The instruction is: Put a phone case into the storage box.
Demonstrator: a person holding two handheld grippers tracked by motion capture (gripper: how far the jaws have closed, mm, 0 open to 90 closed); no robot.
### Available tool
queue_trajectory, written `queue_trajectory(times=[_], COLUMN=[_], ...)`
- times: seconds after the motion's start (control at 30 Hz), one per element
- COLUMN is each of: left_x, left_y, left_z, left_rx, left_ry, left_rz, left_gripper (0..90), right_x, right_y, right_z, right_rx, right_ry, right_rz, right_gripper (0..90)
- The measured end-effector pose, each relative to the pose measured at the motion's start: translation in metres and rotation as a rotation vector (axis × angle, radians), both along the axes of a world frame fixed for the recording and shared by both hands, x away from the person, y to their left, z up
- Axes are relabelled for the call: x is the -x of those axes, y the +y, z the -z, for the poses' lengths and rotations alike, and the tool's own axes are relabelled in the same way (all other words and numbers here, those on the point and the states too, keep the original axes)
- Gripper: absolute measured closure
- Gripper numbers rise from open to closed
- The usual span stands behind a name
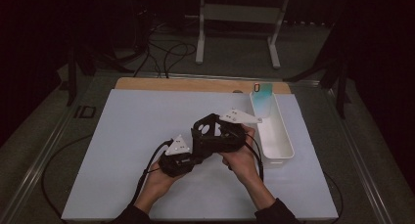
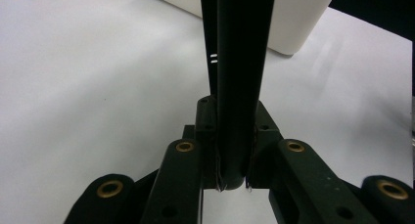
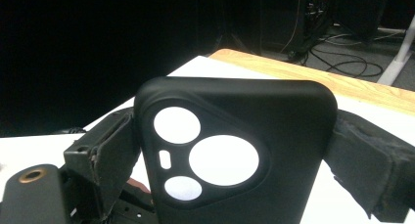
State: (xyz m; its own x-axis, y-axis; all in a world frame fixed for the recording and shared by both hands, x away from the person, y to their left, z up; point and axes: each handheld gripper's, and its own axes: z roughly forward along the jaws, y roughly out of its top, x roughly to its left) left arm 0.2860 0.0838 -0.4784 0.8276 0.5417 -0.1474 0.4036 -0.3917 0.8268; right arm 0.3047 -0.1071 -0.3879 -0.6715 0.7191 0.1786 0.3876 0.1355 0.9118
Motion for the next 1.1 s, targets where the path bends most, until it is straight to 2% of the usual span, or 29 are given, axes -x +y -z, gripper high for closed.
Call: queue_trajectory(times=[0.53, 0.73, 1.0, 1.1], left_x=[0.0004, -0.0002, -0.0022, -0.002], left_y=[-0.0022, -0.0006, 0.0024, 0.0031], left_z=[0.002, 0.0017, 0.002, 0.0017], left_rx=[0.005, 0.012, 0.025, 0.02], left_ry=[0.005, 0.003, 0.029, 0.021], left_rz=[0.016, 0.017, 0.028, 0.001], left_gripper=[80.8, 79.3, 58.1, 46.4], right_x=[-0.001, -0.0021, -0.0036, -0.0044], right_y=[-0.0019, -0.0038, -0.0046, -0.0057], right_z=[0.0037, 0.0042, 0.0052, 0.0058], right_rx=[0.016, -0.003, -0.002, -0.005], right_ry=[0.011, 0.022, 0.019, 0.025], right_rz=[-0.004, 0.003, 0.008, 0.01], right_gripper=[12.8, 13.7, 13.8, 13.7])
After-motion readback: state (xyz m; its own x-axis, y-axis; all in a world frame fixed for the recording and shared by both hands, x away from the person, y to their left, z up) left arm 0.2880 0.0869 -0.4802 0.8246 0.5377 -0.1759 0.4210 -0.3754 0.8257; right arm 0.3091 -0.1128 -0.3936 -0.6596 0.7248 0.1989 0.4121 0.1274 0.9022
